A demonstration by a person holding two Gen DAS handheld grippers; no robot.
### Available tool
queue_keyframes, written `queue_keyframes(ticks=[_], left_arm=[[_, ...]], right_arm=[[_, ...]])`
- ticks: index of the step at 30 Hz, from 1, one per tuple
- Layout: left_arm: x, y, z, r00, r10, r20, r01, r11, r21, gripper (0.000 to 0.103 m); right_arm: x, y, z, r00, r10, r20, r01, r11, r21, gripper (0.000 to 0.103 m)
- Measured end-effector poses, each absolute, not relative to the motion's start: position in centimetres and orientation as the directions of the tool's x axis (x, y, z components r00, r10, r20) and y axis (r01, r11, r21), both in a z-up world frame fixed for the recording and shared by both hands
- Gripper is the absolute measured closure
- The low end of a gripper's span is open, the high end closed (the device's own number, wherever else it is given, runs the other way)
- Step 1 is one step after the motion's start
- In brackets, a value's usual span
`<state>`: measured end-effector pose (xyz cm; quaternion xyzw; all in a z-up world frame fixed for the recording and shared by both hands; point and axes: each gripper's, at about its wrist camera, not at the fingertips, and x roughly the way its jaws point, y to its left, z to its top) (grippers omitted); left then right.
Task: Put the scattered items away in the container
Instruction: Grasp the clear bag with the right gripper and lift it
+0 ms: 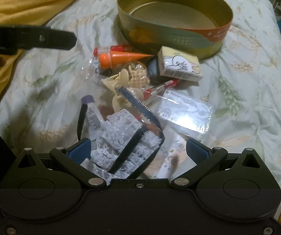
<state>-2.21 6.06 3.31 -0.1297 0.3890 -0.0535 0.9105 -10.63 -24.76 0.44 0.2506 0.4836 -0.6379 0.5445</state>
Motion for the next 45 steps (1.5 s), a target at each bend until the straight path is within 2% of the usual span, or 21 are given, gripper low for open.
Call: queue_keyframes(ticks=[6,8,9,12,13,14,16,21,27,35,45], left_arm=[[-2.1,5.7,3.0,0.677,-0.198,-0.709,0.008,0.965,-0.262,0.000],[-2.1,5.8,2.9,0.673,-0.199,-0.712,0.004,0.964,-0.266,0.000],[-2.1,5.8,2.8,0.672,-0.198,-0.713,0.001,0.964,-0.267,0.000],[-2.0,5.9,2.8,0.669,-0.199,-0.716,-0.001,0.963,-0.269,0.000],[-2.0,5.8,2.8,0.668,-0.201,-0.717,0.000,0.963,-0.270,0.000],[-1.9,5.8,2.7,0.667,-0.203,-0.717,0.002,0.963,-0.270,0.000],[-1.9,5.8,2.7,0.665,-0.207,-0.718,0.006,0.962,-0.272,0.000],[-2.0,5.8,2.7,0.663,-0.220,-0.716,0.017,0.960,-0.279,0.000],[-1.9,5.9,2.6,0.661,-0.234,-0.713,0.022,0.956,-0.294,0.000],[-1.8,5.1,2.2,0.630,-0.263,-0.731,0.084,0.958,-0.273,0.000],[-2.7,1.2,0.2,0.518,-0.315,-0.795,0.304,0.937,-0.173,0.000]], right_arm=[[-10.0,-25.9,-1.4,-0.314,-0.428,-0.847,0.924,0.067,-0.377,0.000],[-9.7,-26.1,-1.9,-0.331,-0.426,-0.842,0.914,0.075,-0.398,0.006],[-9.6,-26.2,-2.2,-0.343,-0.419,-0.841,0.909,0.079,-0.410,0.014],[-9.7,-26.5,-2.8,-0.355,-0.394,-0.848,0.906,0.076,-0.415,0.030],[-9.7,-26.5,-2.8,-0.366,-0.399,-0.841,0.902,0.068,-0.426,0.041],[-9.8,-26.4,-2.7,-0.375,-0.403,-0.835,0.900,0.058,-0.432,0.046],[-10.1,-26.3,-2.2,-0.373,-0.415,-0.830,0.906,0.031,-0.422,0.080],[-11.1,-26.0,-0.8,-0.326,-0.457,-0.828,0.933,-0.012,-0.360,0.097],[-11.5,-24.3,2.7,-0.280,-0.578,-0.766,0.953,-0.070,-0.296,0.099],[-14.5,-22.7,7.3,-0.297,-0.657,-0.693,0.955,-0.207,-0.213,0.099],[-17.1,-21.9,10.2,-0.302,-0.710,-0.636,0.950,-0.283,-0.134,0.099]])
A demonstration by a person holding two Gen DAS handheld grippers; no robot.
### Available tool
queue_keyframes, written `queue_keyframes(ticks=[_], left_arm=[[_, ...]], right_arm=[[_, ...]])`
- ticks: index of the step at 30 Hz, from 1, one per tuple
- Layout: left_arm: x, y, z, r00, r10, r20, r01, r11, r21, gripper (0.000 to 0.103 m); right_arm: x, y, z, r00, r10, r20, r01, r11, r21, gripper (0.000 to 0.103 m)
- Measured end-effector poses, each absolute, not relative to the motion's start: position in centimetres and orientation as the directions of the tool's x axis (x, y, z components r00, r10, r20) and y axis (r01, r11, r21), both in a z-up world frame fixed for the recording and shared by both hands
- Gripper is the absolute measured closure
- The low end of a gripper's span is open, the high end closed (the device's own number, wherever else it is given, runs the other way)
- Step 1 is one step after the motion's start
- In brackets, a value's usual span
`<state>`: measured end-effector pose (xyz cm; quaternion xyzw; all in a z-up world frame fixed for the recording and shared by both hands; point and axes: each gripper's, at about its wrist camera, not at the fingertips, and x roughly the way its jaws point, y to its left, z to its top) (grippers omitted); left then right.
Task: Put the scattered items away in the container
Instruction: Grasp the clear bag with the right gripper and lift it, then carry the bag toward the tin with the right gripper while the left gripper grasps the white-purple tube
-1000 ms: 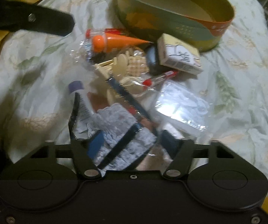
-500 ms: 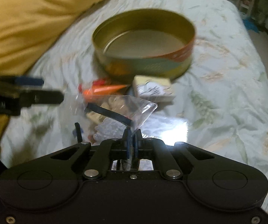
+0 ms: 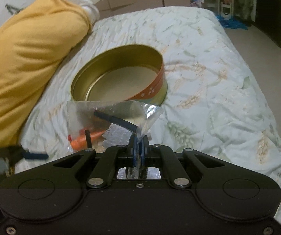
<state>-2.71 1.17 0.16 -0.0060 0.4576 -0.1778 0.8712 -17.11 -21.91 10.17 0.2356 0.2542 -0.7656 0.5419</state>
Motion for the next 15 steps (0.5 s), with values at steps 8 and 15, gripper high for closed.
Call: queue_keyframes(ticks=[8,15], left_arm=[[-2.4,-0.6,-2.0,0.466,-0.298,-0.833,0.375,0.919,-0.119,0.000],[-1.9,-1.8,-4.2,0.434,-0.258,-0.863,0.407,0.911,-0.067,0.000]], right_arm=[[-18.7,-21.0,11.4,-0.303,-0.725,-0.618,0.939,-0.337,-0.065,0.099],[-19.3,-20.1,12.0,-0.290,-0.752,-0.592,0.936,-0.352,-0.012,0.099]])
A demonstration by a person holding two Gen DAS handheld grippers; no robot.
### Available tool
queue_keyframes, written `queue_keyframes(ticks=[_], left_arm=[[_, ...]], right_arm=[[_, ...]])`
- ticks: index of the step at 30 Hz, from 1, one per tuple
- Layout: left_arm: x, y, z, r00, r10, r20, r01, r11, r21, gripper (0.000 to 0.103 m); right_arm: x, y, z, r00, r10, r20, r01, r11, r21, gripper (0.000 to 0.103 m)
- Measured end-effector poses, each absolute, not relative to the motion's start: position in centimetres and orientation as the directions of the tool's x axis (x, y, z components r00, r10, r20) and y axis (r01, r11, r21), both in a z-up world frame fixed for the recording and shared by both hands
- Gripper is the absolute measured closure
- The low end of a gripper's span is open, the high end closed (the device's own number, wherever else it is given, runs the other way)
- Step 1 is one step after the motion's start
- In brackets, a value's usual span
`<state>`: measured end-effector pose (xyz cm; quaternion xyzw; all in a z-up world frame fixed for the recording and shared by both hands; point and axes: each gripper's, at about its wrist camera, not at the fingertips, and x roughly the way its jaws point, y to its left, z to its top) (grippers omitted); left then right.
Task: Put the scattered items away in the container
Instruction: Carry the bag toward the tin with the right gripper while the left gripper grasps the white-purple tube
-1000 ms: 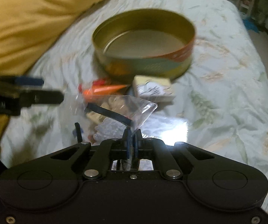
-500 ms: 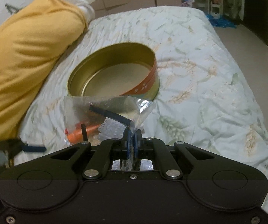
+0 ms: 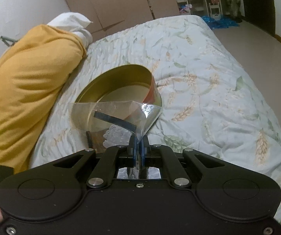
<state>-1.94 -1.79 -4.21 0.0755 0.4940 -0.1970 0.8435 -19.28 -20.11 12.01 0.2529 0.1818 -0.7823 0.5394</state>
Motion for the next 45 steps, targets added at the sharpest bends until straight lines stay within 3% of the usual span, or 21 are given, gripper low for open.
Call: queue_keyframes(ticks=[15,25,28,30,31,35,45], left_arm=[[-1.6,-2.7,-5.4,0.442,-0.254,-0.860,0.549,0.835,0.035,0.000],[-0.3,-2.6,-7.1,0.382,-0.241,-0.892,0.512,0.859,-0.013,0.001],[0.0,-2.4,-7.6,0.358,-0.244,-0.901,0.494,0.869,-0.039,0.007],[0.2,-2.0,-7.3,0.361,-0.263,-0.895,0.477,0.876,-0.065,0.026],[0.4,-1.6,-7.0,0.362,-0.273,-0.891,0.462,0.883,-0.083,0.029],[1.2,-0.2,-6.6,0.339,-0.326,-0.883,0.382,0.905,-0.187,0.030],[-0.3,-0.3,-3.4,0.469,-0.311,-0.827,0.311,0.934,-0.175,0.030]], right_arm=[[-19.3,-19.6,12.1,-0.280,-0.762,-0.585,0.932,-0.361,0.024,0.099],[-19.3,-20.2,11.7,-0.289,-0.748,-0.597,0.927,-0.374,0.019,0.099],[-19.2,-20.7,11.4,-0.303,-0.735,-0.606,0.923,-0.384,0.004,0.099],[-19.2,-21.1,11.2,-0.308,-0.728,-0.613,0.922,-0.388,-0.004,0.099],[-19.2,-21.3,11.0,-0.312,-0.724,-0.615,0.920,-0.391,-0.007,0.099],[-19.3,-21.6,10.8,-0.329,-0.712,-0.621,0.914,-0.405,-0.019,0.099],[-18.3,-22.1,11.0,-0.360,-0.683,-0.635,0.910,-0.409,-0.076,0.099]])
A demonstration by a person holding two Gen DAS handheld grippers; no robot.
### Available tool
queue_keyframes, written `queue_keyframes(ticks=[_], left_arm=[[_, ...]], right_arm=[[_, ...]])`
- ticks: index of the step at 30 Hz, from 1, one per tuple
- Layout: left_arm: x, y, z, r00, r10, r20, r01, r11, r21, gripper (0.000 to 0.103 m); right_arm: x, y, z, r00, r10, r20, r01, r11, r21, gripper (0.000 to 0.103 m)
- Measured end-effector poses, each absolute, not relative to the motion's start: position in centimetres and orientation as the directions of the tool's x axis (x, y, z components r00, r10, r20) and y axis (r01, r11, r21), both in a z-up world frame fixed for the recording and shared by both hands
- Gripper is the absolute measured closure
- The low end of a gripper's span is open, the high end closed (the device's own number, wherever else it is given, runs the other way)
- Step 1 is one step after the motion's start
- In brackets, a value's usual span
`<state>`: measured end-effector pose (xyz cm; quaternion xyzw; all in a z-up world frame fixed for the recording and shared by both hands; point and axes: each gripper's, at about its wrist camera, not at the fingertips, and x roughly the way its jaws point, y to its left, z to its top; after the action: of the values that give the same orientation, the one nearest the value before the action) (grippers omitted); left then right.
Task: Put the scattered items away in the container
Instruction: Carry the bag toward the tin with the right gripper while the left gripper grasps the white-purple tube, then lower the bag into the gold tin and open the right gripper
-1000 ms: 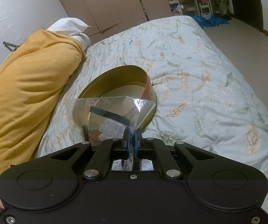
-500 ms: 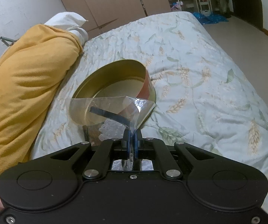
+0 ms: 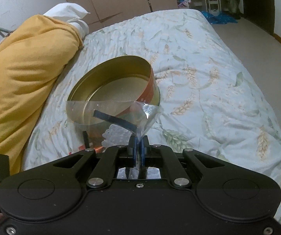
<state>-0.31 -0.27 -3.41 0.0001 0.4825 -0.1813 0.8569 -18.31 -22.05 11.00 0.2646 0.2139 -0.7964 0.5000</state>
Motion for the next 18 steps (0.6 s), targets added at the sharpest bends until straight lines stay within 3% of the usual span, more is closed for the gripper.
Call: queue_keyframes(ticks=[9,18], left_arm=[[-0.9,1.2,-1.2,0.568,-0.315,-0.760,0.200,0.949,-0.243,0.030],[-0.5,2.1,-0.1,0.575,-0.320,-0.753,0.159,0.946,-0.281,0.030]], right_arm=[[-15.5,-23.7,14.6,-0.373,-0.718,-0.588,0.919,-0.371,-0.129,0.099],[-14.2,-27.8,17.9,-0.373,-0.740,-0.560,0.925,-0.340,-0.167,0.099]])
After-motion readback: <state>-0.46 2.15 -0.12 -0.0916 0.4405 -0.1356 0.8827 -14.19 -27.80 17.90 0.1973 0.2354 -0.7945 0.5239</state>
